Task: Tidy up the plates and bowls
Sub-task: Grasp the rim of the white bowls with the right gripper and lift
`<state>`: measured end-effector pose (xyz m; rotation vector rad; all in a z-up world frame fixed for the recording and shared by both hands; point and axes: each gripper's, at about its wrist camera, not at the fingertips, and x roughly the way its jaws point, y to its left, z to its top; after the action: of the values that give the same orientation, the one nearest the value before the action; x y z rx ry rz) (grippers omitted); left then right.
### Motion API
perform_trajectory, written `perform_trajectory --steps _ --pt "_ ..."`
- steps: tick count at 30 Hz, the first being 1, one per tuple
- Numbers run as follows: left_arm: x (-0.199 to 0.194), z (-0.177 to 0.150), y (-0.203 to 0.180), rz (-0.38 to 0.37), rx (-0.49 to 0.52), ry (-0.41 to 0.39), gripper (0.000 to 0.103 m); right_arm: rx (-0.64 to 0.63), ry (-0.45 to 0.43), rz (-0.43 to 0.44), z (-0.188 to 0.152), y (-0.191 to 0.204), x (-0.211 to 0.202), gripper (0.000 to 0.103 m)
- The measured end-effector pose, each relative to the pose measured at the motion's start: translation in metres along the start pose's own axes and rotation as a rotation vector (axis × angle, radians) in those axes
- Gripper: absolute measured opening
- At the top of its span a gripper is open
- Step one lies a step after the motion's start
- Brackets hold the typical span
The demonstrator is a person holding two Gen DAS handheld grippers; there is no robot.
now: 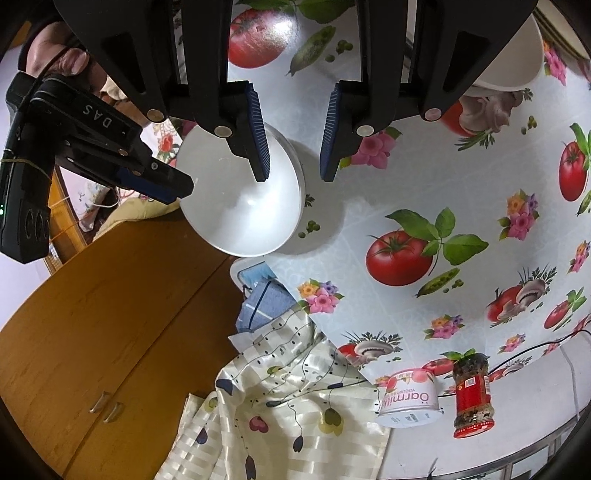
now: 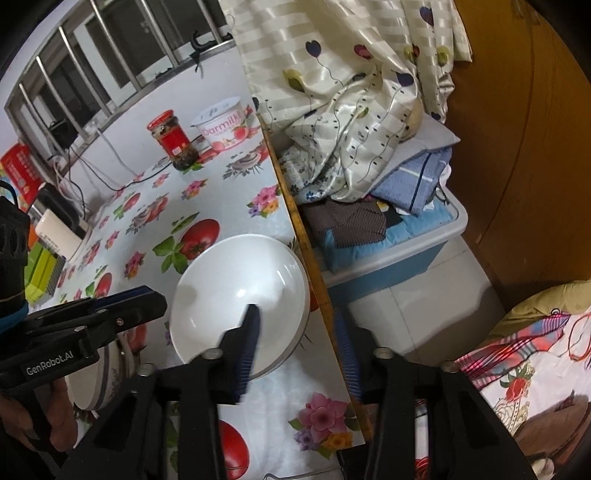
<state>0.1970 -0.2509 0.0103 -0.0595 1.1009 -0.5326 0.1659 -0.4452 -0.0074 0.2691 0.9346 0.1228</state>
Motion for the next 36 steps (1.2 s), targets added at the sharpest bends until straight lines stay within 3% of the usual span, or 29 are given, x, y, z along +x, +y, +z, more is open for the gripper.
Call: perform_trajectory --steps 3,6,24,36 --pt "0.004 -0.001 0.000 0.004 0.006 0.010 0.029 0.001 0.011 0.009 -0.001 0.000 0.005 0.019" --pt "0.007 -0.001 -0.001 0.003 0.008 0.019 0.029 0.002 0.020 0.021 -0.001 0.000 0.008 0.016" --pt "0.016 -0.003 -0.009 0.012 0.052 0.031 0.020 0.014 0.030 0.027 -0.004 -0.002 0.015 0.016" --pt "0.009 -0.005 -0.012 0.024 0.071 0.009 0.019 0.012 0.028 0.027 -0.003 -0.002 0.014 0.016"
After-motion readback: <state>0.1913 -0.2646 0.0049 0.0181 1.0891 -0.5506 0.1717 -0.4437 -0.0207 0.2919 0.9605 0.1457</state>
